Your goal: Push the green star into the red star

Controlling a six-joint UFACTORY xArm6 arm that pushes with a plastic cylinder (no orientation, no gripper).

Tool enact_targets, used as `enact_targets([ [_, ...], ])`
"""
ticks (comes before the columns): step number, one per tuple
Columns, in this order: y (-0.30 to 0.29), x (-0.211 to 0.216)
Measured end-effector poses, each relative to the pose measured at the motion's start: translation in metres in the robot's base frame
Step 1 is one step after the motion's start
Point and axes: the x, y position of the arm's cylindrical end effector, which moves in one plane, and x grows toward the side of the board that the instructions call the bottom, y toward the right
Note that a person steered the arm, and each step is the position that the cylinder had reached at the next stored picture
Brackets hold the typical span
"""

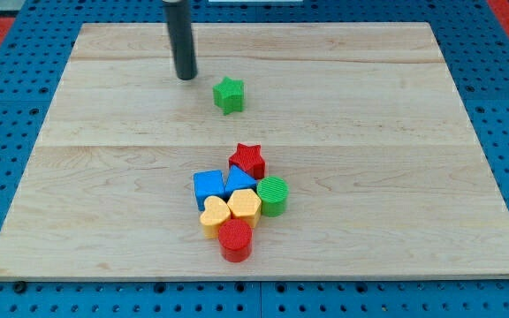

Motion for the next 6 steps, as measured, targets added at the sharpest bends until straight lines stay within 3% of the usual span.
enact_targets([
  [1, 0.069, 0.013],
  [6, 0.062, 0.15],
])
